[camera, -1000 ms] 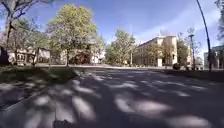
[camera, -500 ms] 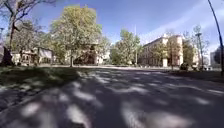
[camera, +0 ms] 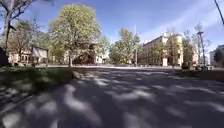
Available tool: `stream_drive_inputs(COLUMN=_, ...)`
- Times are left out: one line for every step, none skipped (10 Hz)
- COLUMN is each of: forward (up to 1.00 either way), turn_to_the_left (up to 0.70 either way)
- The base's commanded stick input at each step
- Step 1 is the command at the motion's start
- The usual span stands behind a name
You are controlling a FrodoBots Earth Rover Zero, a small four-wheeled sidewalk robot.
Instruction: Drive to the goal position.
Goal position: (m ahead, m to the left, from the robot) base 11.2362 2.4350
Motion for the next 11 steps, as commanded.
stream_drive_inputs(forward=0.85, turn_to_the_left=0.0)
stream_drive_inputs(forward=0.85, turn_to_the_left=0.0)
stream_drive_inputs(forward=0.85, turn_to_the_left=0.0)
stream_drive_inputs(forward=0.85, turn_to_the_left=0.0)
stream_drive_inputs(forward=0.85, turn_to_the_left=0.0)
stream_drive_inputs(forward=0.85, turn_to_the_left=0.0)
stream_drive_inputs(forward=0.85, turn_to_the_left=0.0)
stream_drive_inputs(forward=0.85, turn_to_the_left=0.0)
stream_drive_inputs(forward=0.85, turn_to_the_left=0.0)
stream_drive_inputs(forward=0.85, turn_to_the_left=0.0)
stream_drive_inputs(forward=0.85, turn_to_the_left=0.0)
